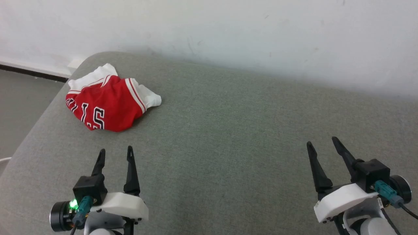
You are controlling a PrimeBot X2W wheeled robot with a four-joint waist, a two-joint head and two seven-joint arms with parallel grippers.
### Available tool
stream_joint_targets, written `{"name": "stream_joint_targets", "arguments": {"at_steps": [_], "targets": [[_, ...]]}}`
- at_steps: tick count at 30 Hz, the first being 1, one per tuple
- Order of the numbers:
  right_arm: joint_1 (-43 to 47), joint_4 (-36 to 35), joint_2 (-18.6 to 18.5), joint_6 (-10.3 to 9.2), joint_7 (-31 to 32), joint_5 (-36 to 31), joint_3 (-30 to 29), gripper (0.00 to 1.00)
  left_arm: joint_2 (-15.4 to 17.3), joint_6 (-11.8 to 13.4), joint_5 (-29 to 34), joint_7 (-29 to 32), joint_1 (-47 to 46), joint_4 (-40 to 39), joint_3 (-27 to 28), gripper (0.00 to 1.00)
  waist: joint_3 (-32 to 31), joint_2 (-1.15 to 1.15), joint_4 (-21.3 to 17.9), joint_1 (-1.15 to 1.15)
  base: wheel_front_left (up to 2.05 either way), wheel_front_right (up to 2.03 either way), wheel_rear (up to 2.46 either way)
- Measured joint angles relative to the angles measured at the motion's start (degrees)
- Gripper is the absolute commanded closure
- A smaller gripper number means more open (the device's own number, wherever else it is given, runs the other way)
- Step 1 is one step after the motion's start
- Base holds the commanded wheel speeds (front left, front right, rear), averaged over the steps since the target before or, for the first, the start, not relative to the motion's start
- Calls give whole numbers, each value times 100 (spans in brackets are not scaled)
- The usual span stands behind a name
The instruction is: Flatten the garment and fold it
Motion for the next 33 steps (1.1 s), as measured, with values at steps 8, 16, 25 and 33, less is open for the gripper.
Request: {"name": "stream_joint_targets", "arguments": {"at_steps": [8,16,25,33], "targets": [[2,11,1,0,-55,47,79,0,1,55,-30,-76,2,66,8,0,-4,0,213,0,0,0,0],[1,9,1,0,-113,92,166,0,12,120,-64,-175,3,116,40,0,-1,0,448,0,0,0,0],[2,9,3,0,-197,156,301,0,79,201,-125,-283,12,124,97,0,-8,0,730,0,0,0,0],[2,10,3,0,-250,205,421,0,127,302,-205,-375,138,130,165,0,-15,0,974,0,0,0,0]]}}
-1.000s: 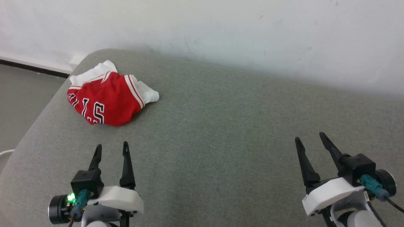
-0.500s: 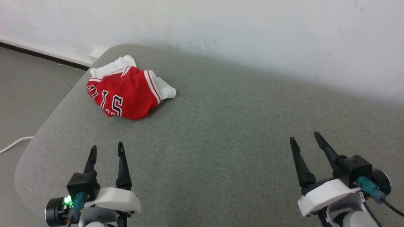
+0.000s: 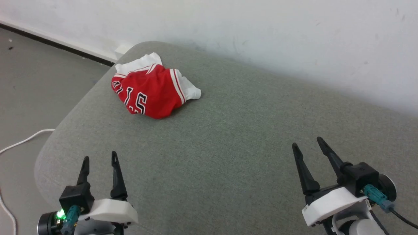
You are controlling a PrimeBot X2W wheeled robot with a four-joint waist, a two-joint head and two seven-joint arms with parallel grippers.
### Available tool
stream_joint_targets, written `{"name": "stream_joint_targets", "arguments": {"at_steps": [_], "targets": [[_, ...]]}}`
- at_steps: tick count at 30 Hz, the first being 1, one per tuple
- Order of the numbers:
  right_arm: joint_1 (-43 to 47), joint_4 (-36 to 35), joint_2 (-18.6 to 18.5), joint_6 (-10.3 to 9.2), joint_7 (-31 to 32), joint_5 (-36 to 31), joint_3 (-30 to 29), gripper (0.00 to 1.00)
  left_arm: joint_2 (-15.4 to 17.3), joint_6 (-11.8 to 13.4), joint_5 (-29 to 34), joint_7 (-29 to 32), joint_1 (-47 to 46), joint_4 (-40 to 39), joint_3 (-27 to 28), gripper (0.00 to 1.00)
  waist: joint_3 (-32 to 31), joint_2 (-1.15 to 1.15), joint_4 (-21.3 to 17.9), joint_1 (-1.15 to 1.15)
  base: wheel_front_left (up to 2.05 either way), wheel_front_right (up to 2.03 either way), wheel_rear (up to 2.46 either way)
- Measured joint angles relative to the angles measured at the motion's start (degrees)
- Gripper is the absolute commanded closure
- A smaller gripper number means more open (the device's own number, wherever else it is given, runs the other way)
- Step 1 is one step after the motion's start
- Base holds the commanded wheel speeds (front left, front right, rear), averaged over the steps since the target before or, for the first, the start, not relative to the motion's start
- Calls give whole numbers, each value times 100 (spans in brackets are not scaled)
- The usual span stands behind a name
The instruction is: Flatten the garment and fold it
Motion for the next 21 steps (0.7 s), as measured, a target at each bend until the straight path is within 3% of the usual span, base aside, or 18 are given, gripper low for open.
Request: {"name": "stream_joint_targets", "arguments": {"at_steps": [21], "targets": [[-17,-56,9,0,4,41,231,0,134,151,-530,-226,-67,33,178,0,199,0,487,0,0,0,0]]}}
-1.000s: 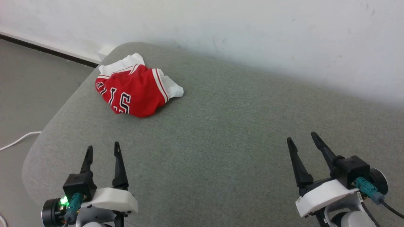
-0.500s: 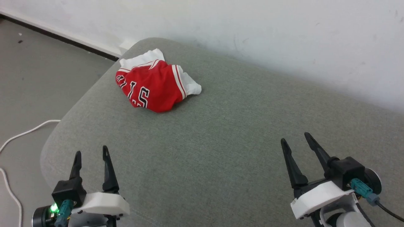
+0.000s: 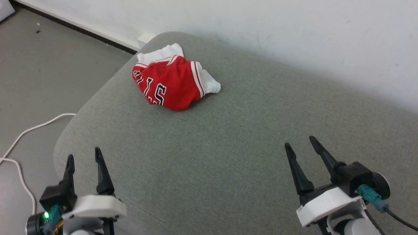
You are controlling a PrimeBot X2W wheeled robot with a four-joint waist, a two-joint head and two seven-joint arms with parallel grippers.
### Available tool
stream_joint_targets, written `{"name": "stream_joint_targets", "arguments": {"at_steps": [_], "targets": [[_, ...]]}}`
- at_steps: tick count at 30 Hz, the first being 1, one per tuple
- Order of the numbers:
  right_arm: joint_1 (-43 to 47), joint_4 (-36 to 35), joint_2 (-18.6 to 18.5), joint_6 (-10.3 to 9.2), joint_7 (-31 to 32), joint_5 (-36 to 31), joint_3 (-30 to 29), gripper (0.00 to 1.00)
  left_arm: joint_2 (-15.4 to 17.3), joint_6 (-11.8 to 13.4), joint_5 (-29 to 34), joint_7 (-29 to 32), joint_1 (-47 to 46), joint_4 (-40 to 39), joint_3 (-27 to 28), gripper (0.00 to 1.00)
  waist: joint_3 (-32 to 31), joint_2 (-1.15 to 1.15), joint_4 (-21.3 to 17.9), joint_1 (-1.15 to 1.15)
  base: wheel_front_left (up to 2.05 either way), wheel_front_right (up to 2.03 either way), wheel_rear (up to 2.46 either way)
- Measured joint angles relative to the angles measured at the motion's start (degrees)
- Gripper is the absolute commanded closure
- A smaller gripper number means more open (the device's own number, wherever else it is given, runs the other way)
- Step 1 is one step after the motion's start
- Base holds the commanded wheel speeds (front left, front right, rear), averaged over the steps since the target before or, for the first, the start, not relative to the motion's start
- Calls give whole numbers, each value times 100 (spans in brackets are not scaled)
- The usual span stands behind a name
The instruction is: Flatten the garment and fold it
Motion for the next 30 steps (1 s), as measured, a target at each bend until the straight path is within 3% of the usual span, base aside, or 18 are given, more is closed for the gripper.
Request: {"name": "stream_joint_targets", "arguments": {"at_steps": [7,17,22,30], "targets": [[-281,-281,10,0,205,-224,103,0,208,-302,-556,345,-1337,617,96,0,425,0,-117,0,0,0,0],[-883,-553,15,0,305,-465,194,0,991,-615,-1307,1885,-3809,1978,428,0,1436,0,-724,2,0,0,0],[-1155,-561,15,0,278,-464,234,0,1399,-592,-1578,2810,-4363,2473,601,0,1964,0,-1203,2,0,0,0],[-1335,-416,12,0,51,-403,266,0,1953,-142,-1750,4646,-4413,2858,710,0,2608,0,-2013,2,0,0,0]]}}
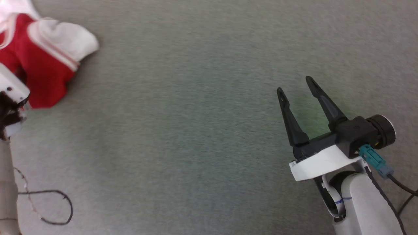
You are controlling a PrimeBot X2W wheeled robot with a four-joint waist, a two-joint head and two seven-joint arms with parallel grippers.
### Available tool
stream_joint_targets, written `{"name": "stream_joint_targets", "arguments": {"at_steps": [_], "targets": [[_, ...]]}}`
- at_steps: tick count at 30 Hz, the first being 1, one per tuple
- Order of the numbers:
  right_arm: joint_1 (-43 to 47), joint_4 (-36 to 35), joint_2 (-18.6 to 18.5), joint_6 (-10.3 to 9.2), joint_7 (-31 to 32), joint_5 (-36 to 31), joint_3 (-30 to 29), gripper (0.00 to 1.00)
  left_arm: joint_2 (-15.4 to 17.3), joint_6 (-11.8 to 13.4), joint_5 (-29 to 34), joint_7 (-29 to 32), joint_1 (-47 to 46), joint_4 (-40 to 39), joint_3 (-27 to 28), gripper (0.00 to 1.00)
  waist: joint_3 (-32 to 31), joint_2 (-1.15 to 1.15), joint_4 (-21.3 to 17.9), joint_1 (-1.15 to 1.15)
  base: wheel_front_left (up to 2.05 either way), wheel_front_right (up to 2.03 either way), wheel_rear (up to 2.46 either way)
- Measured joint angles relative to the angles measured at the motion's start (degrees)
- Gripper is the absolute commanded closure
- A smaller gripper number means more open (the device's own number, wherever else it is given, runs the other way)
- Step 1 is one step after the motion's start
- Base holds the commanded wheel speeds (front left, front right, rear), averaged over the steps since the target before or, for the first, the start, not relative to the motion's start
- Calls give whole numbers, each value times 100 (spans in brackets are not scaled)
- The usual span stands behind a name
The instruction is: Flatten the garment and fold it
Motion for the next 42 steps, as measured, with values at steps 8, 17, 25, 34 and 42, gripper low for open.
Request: {"name": "stream_joint_targets", "arguments": {"at_steps": [8,17,25,34,42], "targets": [[1,334,-3,0,-202,168,8,0,349,194,-236,1307,490,-513,84,73,175,0,-569,-1,0,0,0],[286,679,-1,0,-354,420,-11,0,677,277,966,-979,972,-1510,-192,100,-492,0,-766,-2,0,0,0],[856,775,1,0,-401,594,-232,0,697,-116,1780,-3031,110,-1819,-1080,100,-1488,0,-746,-3,0,0,0],[1081,713,0,0,-390,705,-258,0,-410,-728,1745,-3563,-831,-1759,-2196,100,-2396,0,-860,-4,0,0,0],[1116,599,0,0,-302,711,-264,0,-1511,-1083,1273,-3085,-563,-1316,-2986,100,-2622,0,-1401,-3,0,0,0]]}}
